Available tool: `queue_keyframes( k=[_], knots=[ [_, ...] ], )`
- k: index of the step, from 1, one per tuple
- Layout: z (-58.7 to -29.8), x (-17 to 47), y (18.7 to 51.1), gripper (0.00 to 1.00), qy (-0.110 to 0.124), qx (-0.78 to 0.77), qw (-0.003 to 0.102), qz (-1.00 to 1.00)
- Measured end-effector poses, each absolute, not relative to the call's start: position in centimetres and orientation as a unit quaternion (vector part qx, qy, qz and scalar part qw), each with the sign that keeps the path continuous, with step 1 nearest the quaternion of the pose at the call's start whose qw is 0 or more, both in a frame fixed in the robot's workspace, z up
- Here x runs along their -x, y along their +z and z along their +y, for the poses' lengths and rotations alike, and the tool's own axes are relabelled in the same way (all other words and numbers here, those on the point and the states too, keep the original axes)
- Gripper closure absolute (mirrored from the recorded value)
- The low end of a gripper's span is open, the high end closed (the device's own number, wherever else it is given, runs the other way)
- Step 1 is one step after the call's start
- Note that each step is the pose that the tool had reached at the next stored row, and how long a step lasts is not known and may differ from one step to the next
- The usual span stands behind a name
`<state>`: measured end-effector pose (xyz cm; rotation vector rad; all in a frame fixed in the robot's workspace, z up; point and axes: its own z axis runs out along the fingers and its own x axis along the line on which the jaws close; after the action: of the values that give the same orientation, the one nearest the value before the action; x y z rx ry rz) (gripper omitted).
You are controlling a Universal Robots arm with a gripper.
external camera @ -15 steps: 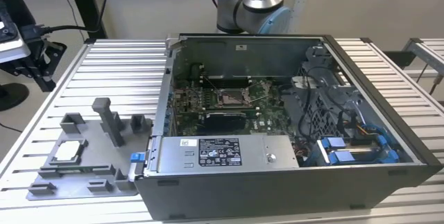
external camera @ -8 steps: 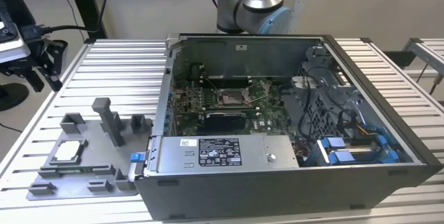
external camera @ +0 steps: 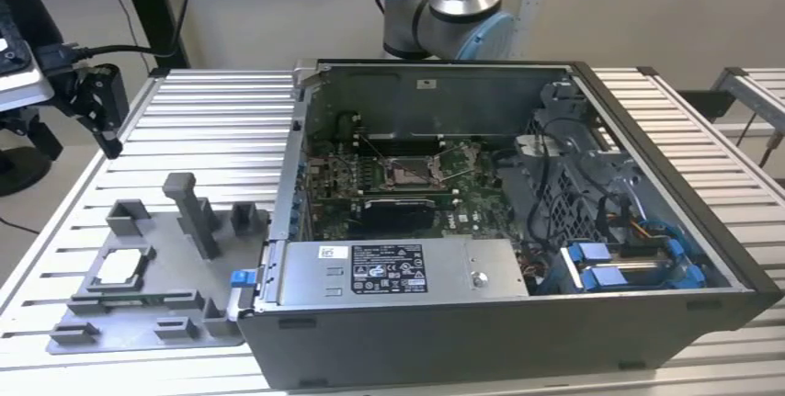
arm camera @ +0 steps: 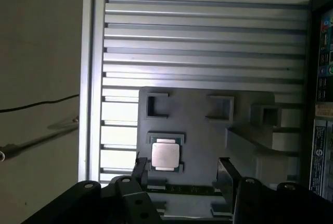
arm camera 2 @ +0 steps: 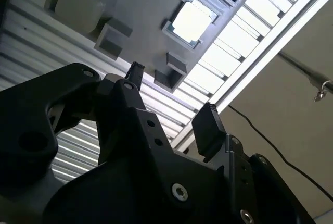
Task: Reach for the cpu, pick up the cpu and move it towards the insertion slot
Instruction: 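Reach for the cpu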
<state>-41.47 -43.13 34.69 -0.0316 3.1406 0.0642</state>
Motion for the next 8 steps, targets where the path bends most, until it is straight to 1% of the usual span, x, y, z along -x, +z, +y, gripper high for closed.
queue_keyframes(
  k=[8],
  knots=[
    [-43.12, 42.05, 34.02, 0.0, 0.02, 0.01, 0.0, 1.0]
  ],
)
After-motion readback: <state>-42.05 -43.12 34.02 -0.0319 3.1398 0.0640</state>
